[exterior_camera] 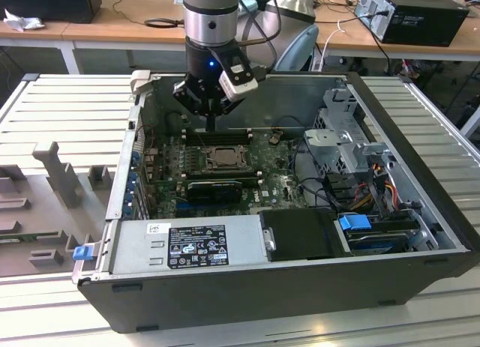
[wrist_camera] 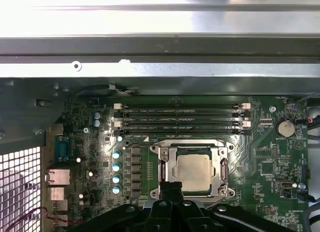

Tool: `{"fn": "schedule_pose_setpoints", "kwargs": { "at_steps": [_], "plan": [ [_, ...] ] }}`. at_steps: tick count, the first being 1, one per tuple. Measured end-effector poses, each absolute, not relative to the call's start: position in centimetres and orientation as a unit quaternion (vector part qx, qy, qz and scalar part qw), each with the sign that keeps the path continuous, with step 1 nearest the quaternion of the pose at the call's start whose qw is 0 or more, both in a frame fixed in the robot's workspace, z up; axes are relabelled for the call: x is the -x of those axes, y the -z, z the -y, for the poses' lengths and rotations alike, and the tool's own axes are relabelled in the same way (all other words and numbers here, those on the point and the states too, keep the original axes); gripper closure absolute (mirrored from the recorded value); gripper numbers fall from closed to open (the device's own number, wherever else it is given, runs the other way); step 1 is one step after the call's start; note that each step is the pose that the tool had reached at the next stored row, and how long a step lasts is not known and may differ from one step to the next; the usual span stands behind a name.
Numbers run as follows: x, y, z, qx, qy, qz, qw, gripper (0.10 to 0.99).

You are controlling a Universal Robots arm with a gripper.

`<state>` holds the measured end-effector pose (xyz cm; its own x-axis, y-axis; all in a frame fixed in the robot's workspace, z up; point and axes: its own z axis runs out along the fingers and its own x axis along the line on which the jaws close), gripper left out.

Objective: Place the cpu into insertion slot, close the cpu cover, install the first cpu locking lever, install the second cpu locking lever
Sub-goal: 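Install the first cpu locking lever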

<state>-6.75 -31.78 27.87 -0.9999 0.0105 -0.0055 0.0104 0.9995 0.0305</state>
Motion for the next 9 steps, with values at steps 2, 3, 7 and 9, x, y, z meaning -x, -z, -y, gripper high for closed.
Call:
{"fn": "schedule_pose_setpoints", "kwargs": {
  "at_steps": [2, 3, 7, 9],
  "plan": [
    [7.2, -27.8, 31.8, -0.005, -0.015, -1.0, 0.004, 0.98],
    [7.7, -27.8, 31.8, -0.005, -0.015, -1.0, 0.005, 0.98],
    [9.2, -27.5, 31.8, -0.003, -0.019, -1.0, 0.009, 0.98],
    [9.8, -27.4, 31.8, -0.003, -0.025, -1.0, 0.01, 0.98]
  ]
}}
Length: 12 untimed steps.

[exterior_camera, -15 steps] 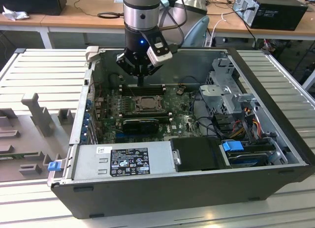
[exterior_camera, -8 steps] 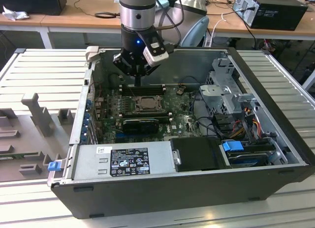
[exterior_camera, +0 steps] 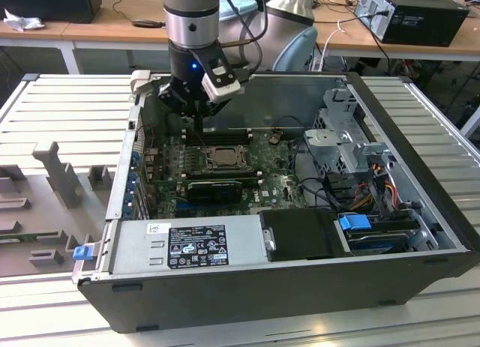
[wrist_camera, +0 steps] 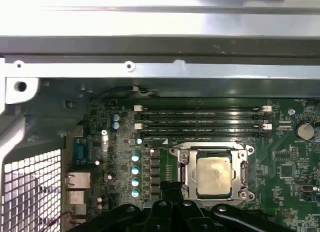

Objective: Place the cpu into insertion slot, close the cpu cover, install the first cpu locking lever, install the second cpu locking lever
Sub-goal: 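Install the first cpu locking lever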

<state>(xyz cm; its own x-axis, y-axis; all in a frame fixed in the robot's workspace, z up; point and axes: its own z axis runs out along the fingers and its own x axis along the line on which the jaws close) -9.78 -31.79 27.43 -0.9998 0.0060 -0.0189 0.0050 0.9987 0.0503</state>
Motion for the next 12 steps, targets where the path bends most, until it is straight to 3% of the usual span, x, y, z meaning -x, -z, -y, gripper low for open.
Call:
{"fn": "schedule_pose_setpoints", "kwargs": {
  "at_steps": [12],
  "plan": [
    [11.7, -26.0, 30.2, 0.0, -0.027, -1.0, 0.01, 0.98]
  ]
}}
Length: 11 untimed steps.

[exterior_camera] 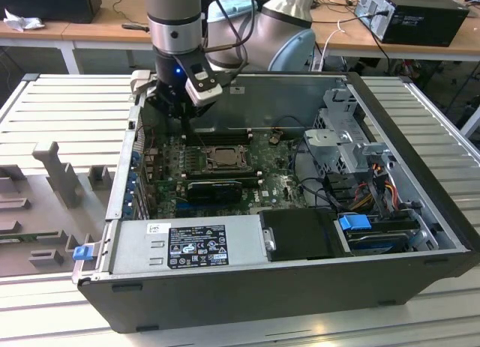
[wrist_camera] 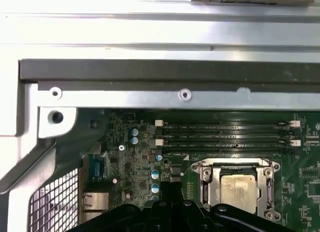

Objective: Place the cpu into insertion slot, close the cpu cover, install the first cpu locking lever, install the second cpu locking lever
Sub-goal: 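Install the first cpu locking lever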

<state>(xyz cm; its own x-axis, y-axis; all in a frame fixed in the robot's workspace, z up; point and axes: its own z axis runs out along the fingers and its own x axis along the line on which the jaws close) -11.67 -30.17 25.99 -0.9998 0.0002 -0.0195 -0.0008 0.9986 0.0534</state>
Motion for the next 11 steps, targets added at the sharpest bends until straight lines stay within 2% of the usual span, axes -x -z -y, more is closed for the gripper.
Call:
{"fn": "schedule_pose_setpoints", "kwargs": {
  "at_steps": [7, 11],
  "plan": [
    [10.9, -25.8, 28.9, 0.003, -0.027, -1.0, 0.01, 0.98],
    [7.8, -25.7, 28.9, 0.004, -0.027, -1.0, 0.009, 0.98]
  ]
}}
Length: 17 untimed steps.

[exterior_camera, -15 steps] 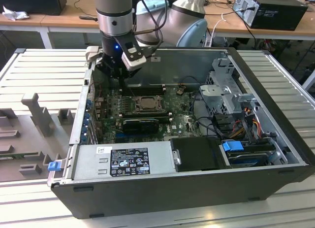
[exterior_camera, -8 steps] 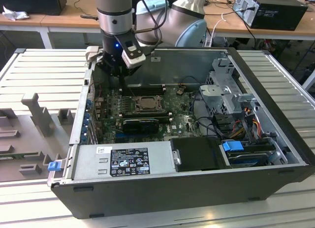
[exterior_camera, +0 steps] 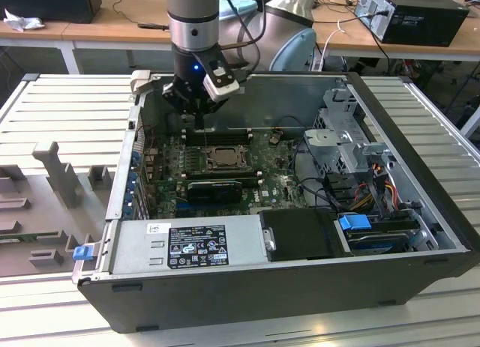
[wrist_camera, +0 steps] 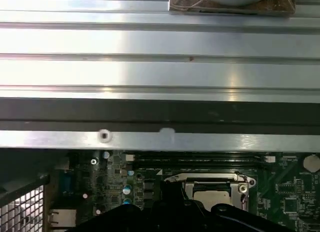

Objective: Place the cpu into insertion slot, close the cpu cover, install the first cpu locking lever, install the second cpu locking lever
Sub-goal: 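Install the first cpu locking lever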

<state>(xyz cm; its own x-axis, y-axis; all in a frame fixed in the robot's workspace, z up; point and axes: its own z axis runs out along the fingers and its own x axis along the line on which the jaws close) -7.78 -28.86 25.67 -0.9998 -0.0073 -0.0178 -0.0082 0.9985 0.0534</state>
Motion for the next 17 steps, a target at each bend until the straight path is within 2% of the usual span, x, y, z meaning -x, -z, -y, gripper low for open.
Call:
{"fn": "schedule_pose_setpoints", "kwargs": {
  "at_steps": [3, 7, 17],
  "plan": [
    [6.5, -25.5, 28.9, 0.004, -0.028, -1.0, 0.009, 0.98],
    [6.5, -25.5, 29.1, 0.004, -0.045, -0.999, 0.009, 0.98],
    [3.7, -23.1, 29.0, 0.011, -0.046, -0.999, 0.008, 0.98]
  ]
}}
